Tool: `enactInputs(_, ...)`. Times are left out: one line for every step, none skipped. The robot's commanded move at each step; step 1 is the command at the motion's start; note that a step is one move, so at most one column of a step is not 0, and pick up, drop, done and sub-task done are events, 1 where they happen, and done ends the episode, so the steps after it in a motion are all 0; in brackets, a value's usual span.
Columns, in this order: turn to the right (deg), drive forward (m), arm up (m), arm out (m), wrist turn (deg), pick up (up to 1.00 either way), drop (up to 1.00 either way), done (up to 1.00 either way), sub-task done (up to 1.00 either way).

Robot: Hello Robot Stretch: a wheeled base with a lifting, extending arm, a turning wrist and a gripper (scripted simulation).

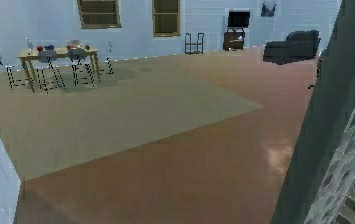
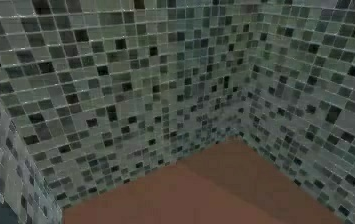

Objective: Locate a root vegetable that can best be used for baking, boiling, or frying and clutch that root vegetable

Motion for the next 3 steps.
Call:
enactInputs(-24.0,0.0,0.0,0.0,0.0,0.0,0.0,0.0,0.0)
enactInputs(0.0,1.0,0.0,0.0,0.0,0.0,0.0,0.0,0.0)
enactInputs(0.0,1.0,0.0,0.0,0.0,0.0,0.0,0.0,0.0)
